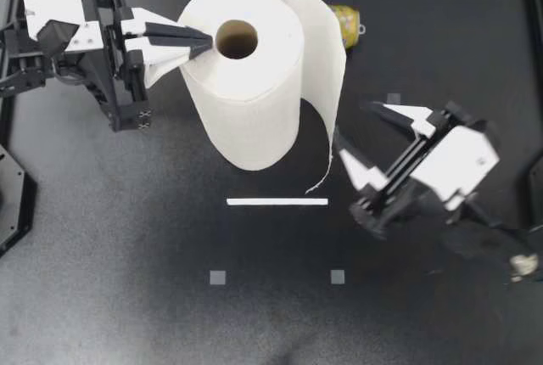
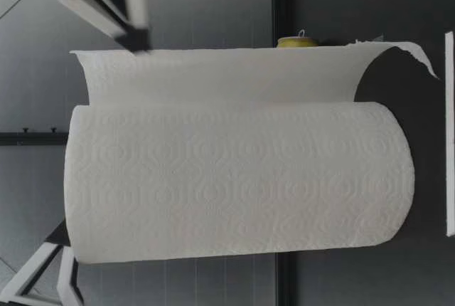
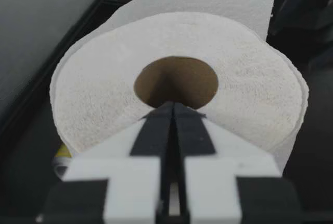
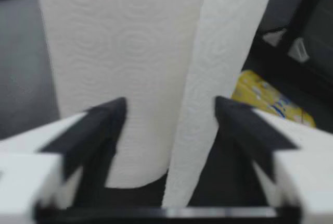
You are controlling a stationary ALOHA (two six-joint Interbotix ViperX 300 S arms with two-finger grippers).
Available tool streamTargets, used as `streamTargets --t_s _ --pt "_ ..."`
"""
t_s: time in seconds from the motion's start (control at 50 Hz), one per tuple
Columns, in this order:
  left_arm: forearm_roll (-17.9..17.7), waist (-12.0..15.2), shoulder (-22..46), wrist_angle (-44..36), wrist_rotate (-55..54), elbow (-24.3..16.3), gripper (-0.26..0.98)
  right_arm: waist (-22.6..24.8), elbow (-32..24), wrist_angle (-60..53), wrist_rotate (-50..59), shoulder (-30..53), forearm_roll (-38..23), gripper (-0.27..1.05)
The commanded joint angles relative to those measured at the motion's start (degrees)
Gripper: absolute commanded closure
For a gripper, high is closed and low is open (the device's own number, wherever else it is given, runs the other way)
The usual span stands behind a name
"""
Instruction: Pick up a piece of paper towel and place it on the spilled liquid.
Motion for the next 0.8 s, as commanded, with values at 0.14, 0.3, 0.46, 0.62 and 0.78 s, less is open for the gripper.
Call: streamTargets --t_s 0.14,0.3,0.46,0.62,0.78 --pt "0.2 0.3 -0.2 0.2 -0.2 -0.5 0.68 -1.9 -5.9 11.2 0.6 6.6 -0.3 0.01" --pt "0.2 0.3 -0.2 0.2 -0.2 -0.4 0.68 -5.5 -7.4 12.7 0.7 7.9 -0.3 0.01" --pt "0.2 0.3 0.0 0.2 -0.1 -0.1 0.68 -9.1 -7.6 12.0 0.7 8.2 -0.3 0.02" --pt "0.2 0.3 0.3 0.2 -0.3 0.0 0.68 -12.1 -8.5 8.8 0.7 8.6 -0.4 0.02" --pt "0.0 0.3 0.8 0.4 -0.4 0.0 0.68 -12.9 -9.3 7.3 0.5 9.1 -0.5 0.10"
